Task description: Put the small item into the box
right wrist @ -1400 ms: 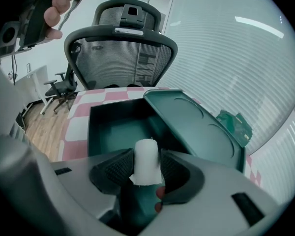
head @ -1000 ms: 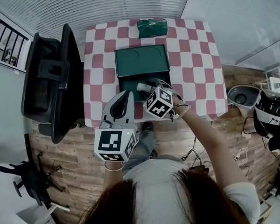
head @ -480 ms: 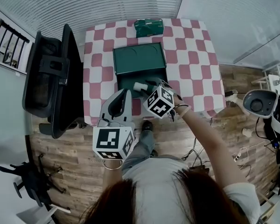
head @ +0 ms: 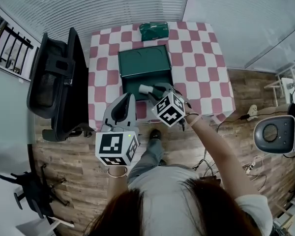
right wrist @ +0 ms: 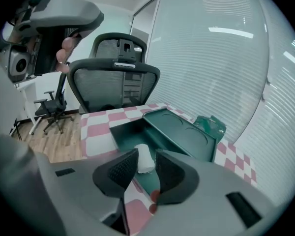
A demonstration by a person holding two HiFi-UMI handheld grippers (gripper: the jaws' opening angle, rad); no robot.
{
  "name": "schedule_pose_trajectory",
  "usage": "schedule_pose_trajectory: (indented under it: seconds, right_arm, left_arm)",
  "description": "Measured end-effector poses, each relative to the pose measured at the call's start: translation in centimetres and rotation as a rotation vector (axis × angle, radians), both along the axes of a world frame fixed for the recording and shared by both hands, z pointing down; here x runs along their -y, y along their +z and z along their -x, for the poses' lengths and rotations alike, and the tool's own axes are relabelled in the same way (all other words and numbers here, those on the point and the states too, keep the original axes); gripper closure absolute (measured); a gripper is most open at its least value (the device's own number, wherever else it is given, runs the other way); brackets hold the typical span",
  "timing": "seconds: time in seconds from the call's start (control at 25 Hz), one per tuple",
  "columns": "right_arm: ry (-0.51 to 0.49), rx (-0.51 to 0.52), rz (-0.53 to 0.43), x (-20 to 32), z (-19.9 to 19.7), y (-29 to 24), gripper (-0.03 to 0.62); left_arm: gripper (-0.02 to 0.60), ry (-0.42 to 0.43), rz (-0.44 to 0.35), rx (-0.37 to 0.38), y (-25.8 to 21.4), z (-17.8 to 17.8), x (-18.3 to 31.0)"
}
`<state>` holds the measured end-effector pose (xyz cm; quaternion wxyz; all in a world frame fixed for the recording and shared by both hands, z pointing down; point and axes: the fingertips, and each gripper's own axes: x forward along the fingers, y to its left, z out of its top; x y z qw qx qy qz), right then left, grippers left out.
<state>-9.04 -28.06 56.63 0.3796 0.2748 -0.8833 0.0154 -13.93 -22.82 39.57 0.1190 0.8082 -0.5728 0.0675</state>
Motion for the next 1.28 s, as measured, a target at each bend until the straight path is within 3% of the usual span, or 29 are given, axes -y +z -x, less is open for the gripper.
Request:
schedule_pose_trajectory:
  seconds: [0.32, 1.28]
  right_arm:
    - [0.066, 0.086, -0.032, -1.9, -1.4, -2.7, 0.49]
    - [0.149, 0.214, -0.128, -11.5, -6.0, -8.1, 0.546]
  left_arm:
    - [0.575, 0.001, -0.022, 0.011, -1.1, -0.9, -2.1]
    - [0.575, -0.005, -0.075, 0.027, -2.7, -4.9, -12.1]
